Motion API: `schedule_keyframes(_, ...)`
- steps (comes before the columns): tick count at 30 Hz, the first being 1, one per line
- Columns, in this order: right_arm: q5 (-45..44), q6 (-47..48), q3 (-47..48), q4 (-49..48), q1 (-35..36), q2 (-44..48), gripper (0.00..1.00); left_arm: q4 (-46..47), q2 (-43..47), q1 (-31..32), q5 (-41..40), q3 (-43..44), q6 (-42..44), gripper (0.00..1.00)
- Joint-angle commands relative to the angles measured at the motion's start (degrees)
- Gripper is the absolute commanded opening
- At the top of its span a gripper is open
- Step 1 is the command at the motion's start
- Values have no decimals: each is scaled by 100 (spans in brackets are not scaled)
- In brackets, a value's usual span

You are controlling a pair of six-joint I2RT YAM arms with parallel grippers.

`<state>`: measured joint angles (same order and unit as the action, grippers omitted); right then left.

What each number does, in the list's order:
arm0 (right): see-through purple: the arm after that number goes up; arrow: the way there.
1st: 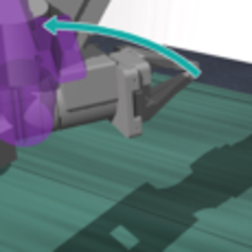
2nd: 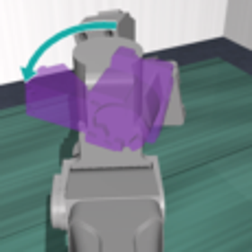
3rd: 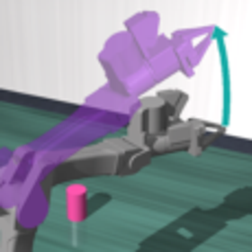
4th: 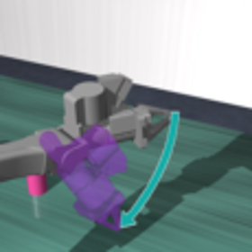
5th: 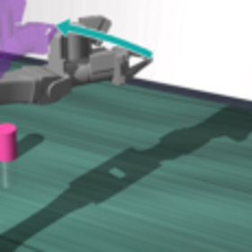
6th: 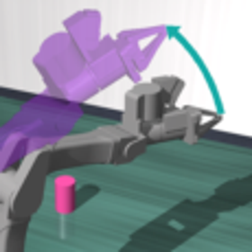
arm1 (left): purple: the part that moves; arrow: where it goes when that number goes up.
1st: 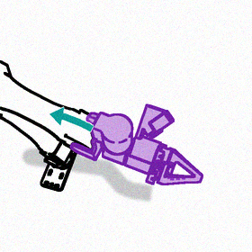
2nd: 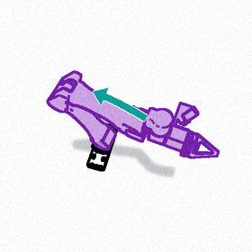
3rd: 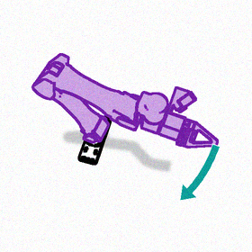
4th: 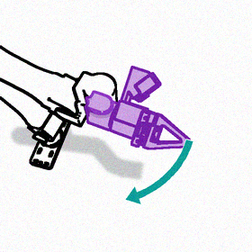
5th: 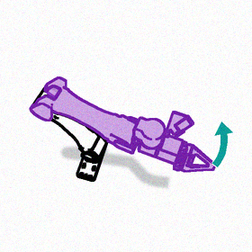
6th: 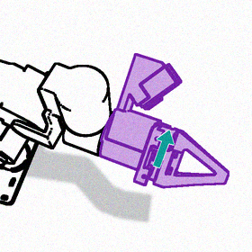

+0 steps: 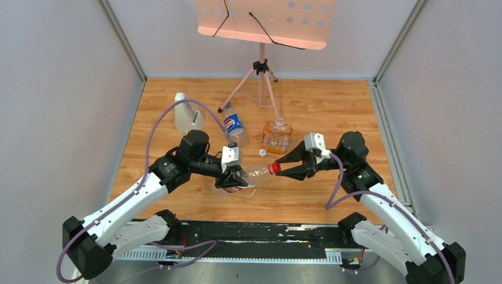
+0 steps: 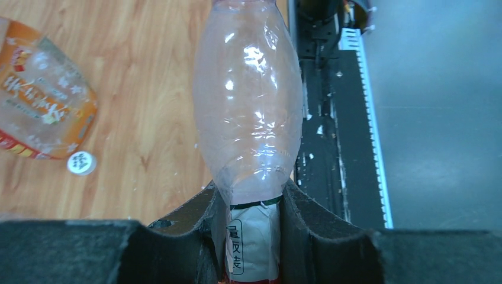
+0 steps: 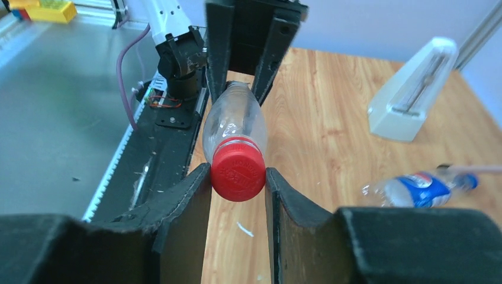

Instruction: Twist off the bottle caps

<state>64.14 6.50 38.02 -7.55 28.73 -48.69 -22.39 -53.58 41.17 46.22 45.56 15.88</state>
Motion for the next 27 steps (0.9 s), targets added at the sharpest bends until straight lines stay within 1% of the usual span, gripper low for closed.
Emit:
schedule_keyframes(1,362,1737,-248,265,112,234,0,477,-113,-156,1467,528,-304,0)
schedule_keyframes(2,348,1958,-277,236,130,297,0,462,-150,-176,1649,578,-322,0)
schedule_keyframes(6,515,2346,-408,62,150,498,0,251,-365,-214,1864,706,-291,0)
schedule_keyframes(10,478,2428,-502,63,165,639,0,84,-442,-214,1816,757,-209,0)
schedule_keyframes(12,367,2353,-565,-3,159,751,0,52,-372,-220,1654,723,-177,0)
schedule_keyframes(14,77,2062,-653,-212,159,870,0,59,-266,-215,1347,657,-163,0)
schedule_keyframes(15,-96,1884,-715,-368,159,946,0,112,-218,-217,1063,590,-186,0)
schedule_keyframes(16,-290,1687,-822,-561,159,1027,0,284,-105,-216,844,539,-310,0)
schedule_keyframes(17,-533,1440,-917,-779,159,1105,0,378,-45,-215,329,414,-387,0)
schedule_keyframes(21,-1284,620,-1298,-1472,160,1385,0,922,297,-214,-969,35,-677,0)
schedule_keyframes(25,-1860,38,-1489,-1551,159,1554,0,1344,525,-214,-1782,-228,-930,0)
schedule_keyframes(27,-2271,-362,-1539,-1459,159,1553,0,1478,607,-214,-2031,-328,-990,0)
